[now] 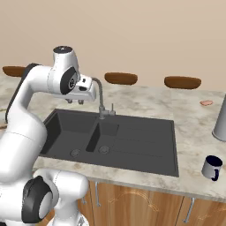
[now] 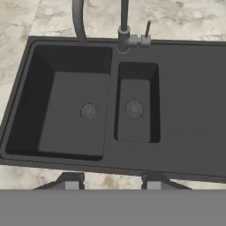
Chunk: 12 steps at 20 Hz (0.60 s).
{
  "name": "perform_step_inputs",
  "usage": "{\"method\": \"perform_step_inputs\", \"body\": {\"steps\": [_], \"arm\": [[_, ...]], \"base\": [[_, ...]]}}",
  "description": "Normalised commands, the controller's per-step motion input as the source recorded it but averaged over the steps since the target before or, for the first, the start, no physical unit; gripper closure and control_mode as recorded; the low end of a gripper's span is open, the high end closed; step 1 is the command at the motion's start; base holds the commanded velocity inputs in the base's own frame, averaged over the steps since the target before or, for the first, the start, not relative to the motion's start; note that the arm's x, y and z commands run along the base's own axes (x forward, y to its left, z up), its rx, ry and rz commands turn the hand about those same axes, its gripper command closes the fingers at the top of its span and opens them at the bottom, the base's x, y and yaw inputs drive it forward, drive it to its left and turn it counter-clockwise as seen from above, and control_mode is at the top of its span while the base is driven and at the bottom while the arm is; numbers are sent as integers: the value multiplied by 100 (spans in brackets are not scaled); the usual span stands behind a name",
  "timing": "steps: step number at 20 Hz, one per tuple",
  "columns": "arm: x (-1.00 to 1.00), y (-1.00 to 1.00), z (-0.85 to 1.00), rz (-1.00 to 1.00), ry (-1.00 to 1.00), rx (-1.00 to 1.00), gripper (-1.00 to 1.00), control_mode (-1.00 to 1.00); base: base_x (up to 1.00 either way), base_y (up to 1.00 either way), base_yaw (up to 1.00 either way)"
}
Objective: Pick the mug and place it in the sink. Pick the bowl and place it in the open cabinet and then close the cabinet.
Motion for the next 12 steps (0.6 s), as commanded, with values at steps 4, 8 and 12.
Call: {"method": "perform_step_inputs", "body": {"steps": [4, 8, 12], "arm": [[-33, -16, -3, 1, -1, 2, -100, -100], [-48, -18, -14, 3, 0, -1, -100, -100], [-51, -8, -18, 7, 0, -3, -100, -100]], "base": [[0, 0, 0], [0, 0, 0], [0, 0, 0]]}}
